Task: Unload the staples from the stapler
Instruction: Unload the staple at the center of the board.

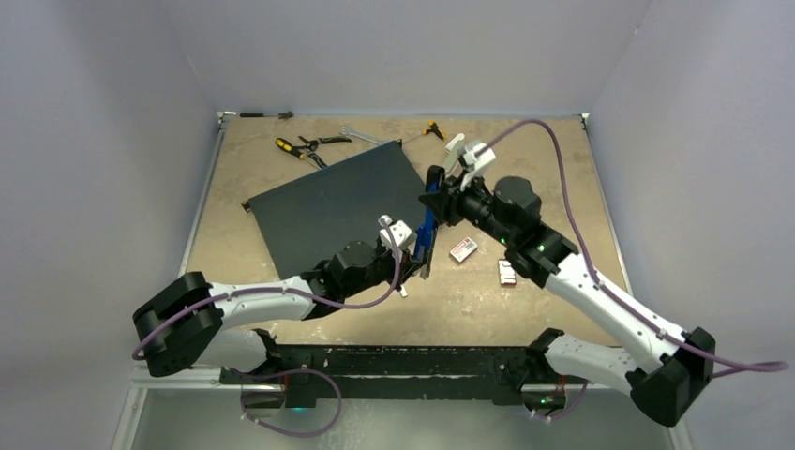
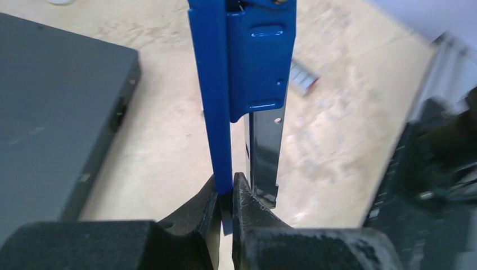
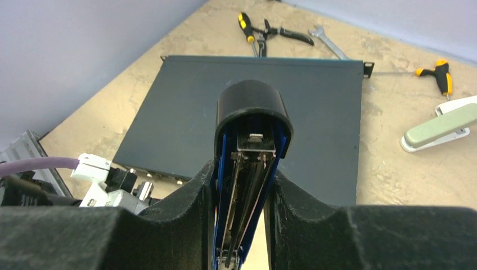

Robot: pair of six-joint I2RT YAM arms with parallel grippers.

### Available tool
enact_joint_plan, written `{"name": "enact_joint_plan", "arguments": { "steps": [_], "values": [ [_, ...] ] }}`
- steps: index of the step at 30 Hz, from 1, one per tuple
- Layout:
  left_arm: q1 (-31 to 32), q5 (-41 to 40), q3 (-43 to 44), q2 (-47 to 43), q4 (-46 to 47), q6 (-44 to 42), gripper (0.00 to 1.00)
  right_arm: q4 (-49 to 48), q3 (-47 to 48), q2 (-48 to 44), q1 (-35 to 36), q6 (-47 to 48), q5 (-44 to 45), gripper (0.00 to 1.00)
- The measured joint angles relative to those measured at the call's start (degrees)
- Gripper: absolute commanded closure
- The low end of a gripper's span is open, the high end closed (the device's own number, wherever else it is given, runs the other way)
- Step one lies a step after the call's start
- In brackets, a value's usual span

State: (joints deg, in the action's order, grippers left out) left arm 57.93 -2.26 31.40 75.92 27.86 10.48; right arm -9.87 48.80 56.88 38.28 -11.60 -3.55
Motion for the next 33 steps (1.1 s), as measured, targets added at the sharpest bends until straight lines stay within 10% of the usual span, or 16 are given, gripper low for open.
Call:
{"name": "enact_joint_plan", "arguments": {
  "steps": [16, 21, 33],
  "values": [
    [0.4, 5.6, -7.2, 0.4, 14.4, 41.3, 1.00, 20.3, 21.3, 20.2, 0.3, -2.4, -0.6, 0.68],
    [0.7, 4.7, -9.7, 2.8, 20.0, 47.8, 1.00, 20.2, 21.5, 22.6, 0.2, -2.3, 0.4, 0.45],
    [1.4, 4.6, -13.1, 10.2, 31.0, 56.5, 1.00, 18.4, 21.0, 20.6, -0.8, -1.7, 1.3, 0.32]
  ]
}}
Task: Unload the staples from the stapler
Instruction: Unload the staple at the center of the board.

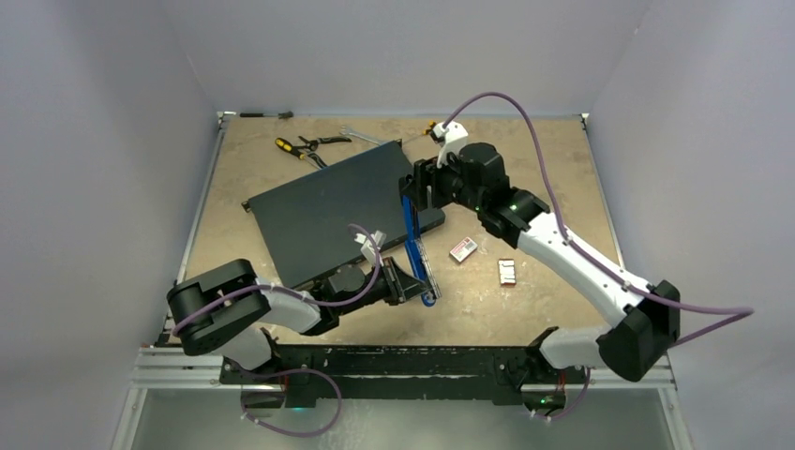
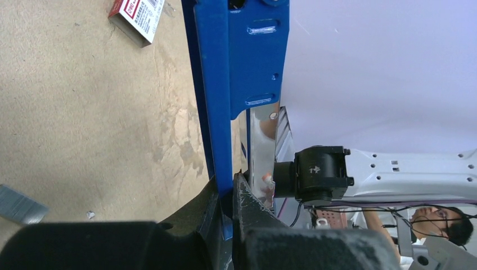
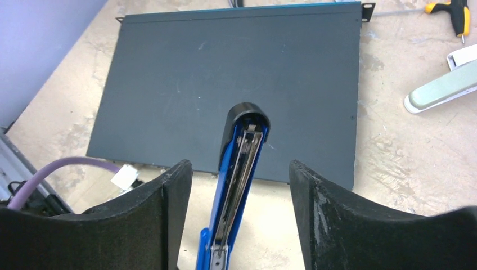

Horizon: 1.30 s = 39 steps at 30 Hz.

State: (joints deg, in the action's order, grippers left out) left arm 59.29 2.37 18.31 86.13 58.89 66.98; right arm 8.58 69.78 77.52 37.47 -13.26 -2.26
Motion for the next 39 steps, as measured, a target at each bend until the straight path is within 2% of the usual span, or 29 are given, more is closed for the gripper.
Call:
{"name": "enact_joint_plan", "arguments": {
  "steps": [3, 11, 20, 29, 36, 38, 39],
  "values": [
    [0.0, -0.3, -0.2, 1.5, 2.4, 1.5, 1.00, -0.3, -2.4, -3.9, 0.0, 0.0, -1.2, 0.31],
    [0.0, -1.3, -0.2, 4.4, 8.9, 4.0, 1.00, 0.7, -10.8, -11.6, 0.0, -1.2, -6.5, 0.45],
    [0.0, -1.4, -0.2, 5.9, 12.7, 5.5, 1.00, 2.4, -17.6, -12.9, 0.1, -3.2, -15.5, 0.49],
    [0.0, -1.2, 0.4, 6.3, 14.4, 5.4, 1.00, 2.2, -20.8, -13.2, 0.1, -3.7, -18.3, 0.47],
    [0.0, -0.9, 0.7, 7.1, 15.2, 5.4, 1.00, 0.0, -21.5, -11.1, 0.3, -3.8, -17.7, 0.68],
    [0.0, -0.9, 0.7, 7.2, 15.3, 5.4, 1.00, -0.8, -22.0, -11.2, 0.3, -3.8, -17.2, 0.80],
    [0.0, -1.0, 0.7, 7.3, 15.3, 5.4, 1.00, -1.4, -22.4, -11.2, 0.2, -3.9, -17.0, 0.89]
  ]
}}
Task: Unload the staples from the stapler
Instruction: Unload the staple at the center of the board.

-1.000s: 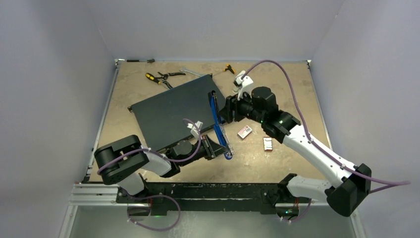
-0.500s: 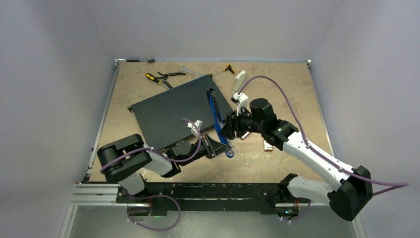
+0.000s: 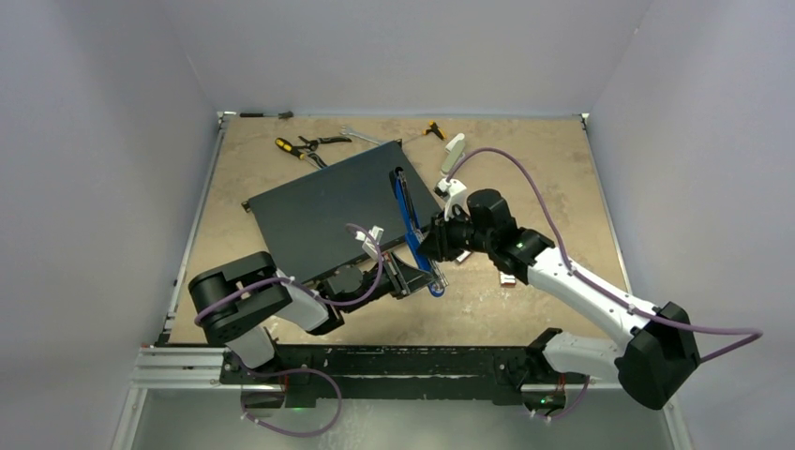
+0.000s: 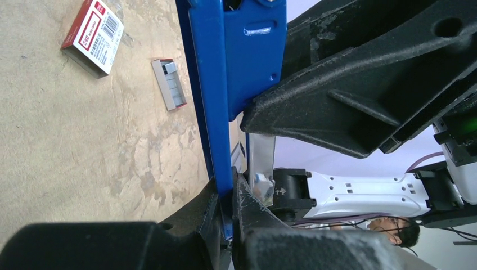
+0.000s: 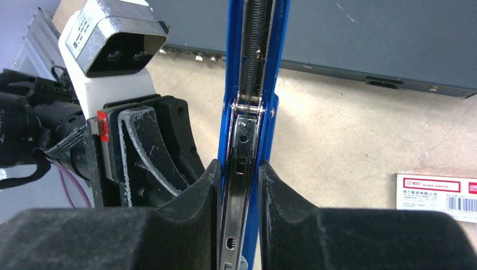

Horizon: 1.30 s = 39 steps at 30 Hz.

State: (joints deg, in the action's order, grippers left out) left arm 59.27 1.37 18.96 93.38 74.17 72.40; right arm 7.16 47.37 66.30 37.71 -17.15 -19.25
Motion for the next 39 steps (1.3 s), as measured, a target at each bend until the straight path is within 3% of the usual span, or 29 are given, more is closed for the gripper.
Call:
{"name": "enact_joint_plan", "arguments": {
  "steps": [2, 5, 10, 15, 19, 25, 29, 34, 39],
  "values": [
    [0.0, -0.2, 0.0, 0.2, 0.0, 0.0, 1.00, -0.9, -0.6, 0.0, 0.0, 0.0, 0.2, 1.00],
    [-0.1, -0.3, 0.0, 0.5, 0.2, 0.0, 0.98, -1.8, -1.2, -0.3, 0.0, -0.2, 0.3, 1.00],
    [-0.3, -0.3, 0.0, 1.0, 1.3, -0.5, 0.47, -2.6, -1.4, -1.1, 0.1, -1.1, 1.4, 1.00],
    [-1.0, -0.9, 0.0, 1.5, 0.8, -0.1, 0.17, -2.8, -1.4, -4.0, 0.5, -2.6, 5.6, 1.00],
    [-1.8, -0.6, -0.3, -2.0, 1.0, 0.4, 0.10, -1.8, -1.3, -5.7, 0.5, -2.8, 13.2, 1.00],
    [-4.2, -1.1, -1.2, -12.9, -4.0, -2.3, 0.09, -0.2, 0.1, -4.5, 0.0, -2.3, 24.6, 1.00],
    [-4.5, -3.2, -1.0, -21.7, -13.9, -7.5, 0.07, -0.6, 1.0, -2.0, -2.3, -1.5, 29.0, 1.00],
    [-4.5, -6.9, 2.1, -30.6, -30.8, -15.3, 0.00, -2.9, 1.2, 1.7, -11.4, 0.7, 30.8, 1.00],
    [-4.5, -9.9, 5.5, -35.9, -42.9, -21.5, 0.00, -7.1, 2.5, 7.4, -19.9, 5.8, 32.3, 1.00]
  ]
}}
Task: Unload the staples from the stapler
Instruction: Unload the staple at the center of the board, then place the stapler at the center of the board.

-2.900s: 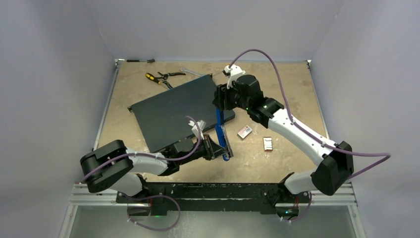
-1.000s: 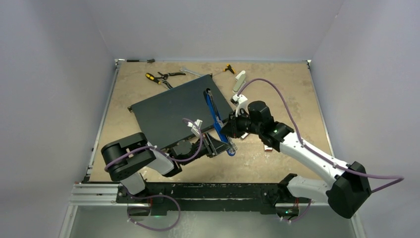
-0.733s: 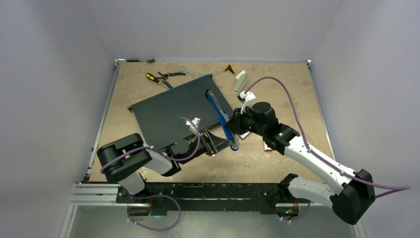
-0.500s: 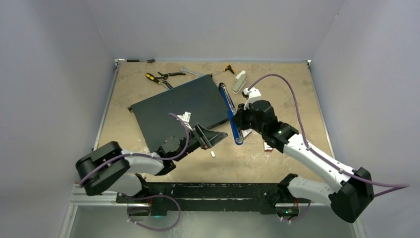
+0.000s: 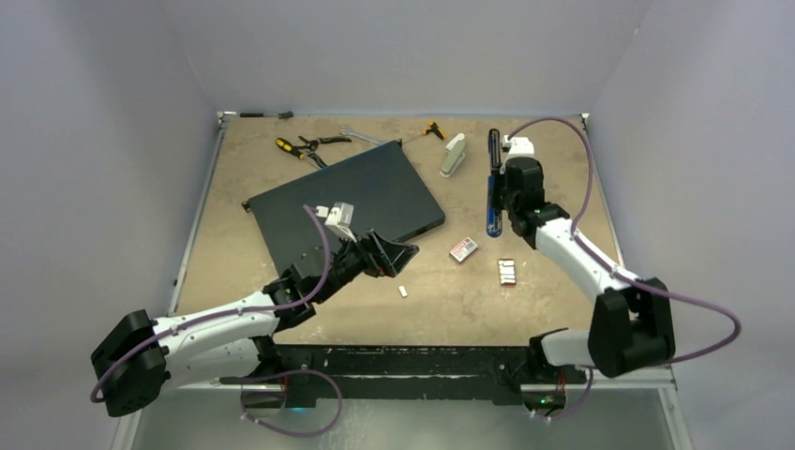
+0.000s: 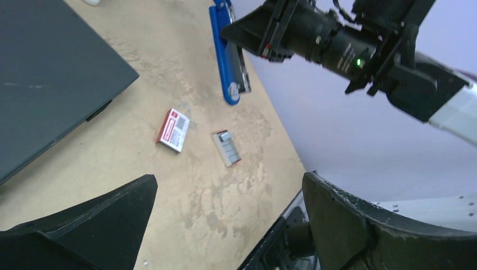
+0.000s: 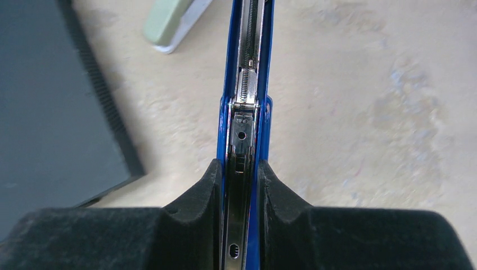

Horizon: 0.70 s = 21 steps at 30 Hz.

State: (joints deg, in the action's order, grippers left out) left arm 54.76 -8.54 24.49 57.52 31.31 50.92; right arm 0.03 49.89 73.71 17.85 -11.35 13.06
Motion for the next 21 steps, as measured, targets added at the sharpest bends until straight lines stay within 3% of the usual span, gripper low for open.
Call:
{"name": "enact_joint_plan", "arguments": {
  "steps": [12, 21],
  "values": [
    [0.0, 0.4, 0.5, -1.5, -9.7, -4.2, 0.00, -4.3, 15.1, 24.7, -11.7, 18.9, -9.6, 1.00],
    [0.0, 0.6, 0.5, -3.7, -12.6, -7.2, 0.00, -4.2, 24.0, 36.2, -18.0, 24.7, -18.3, 1.00]
  ]
}}
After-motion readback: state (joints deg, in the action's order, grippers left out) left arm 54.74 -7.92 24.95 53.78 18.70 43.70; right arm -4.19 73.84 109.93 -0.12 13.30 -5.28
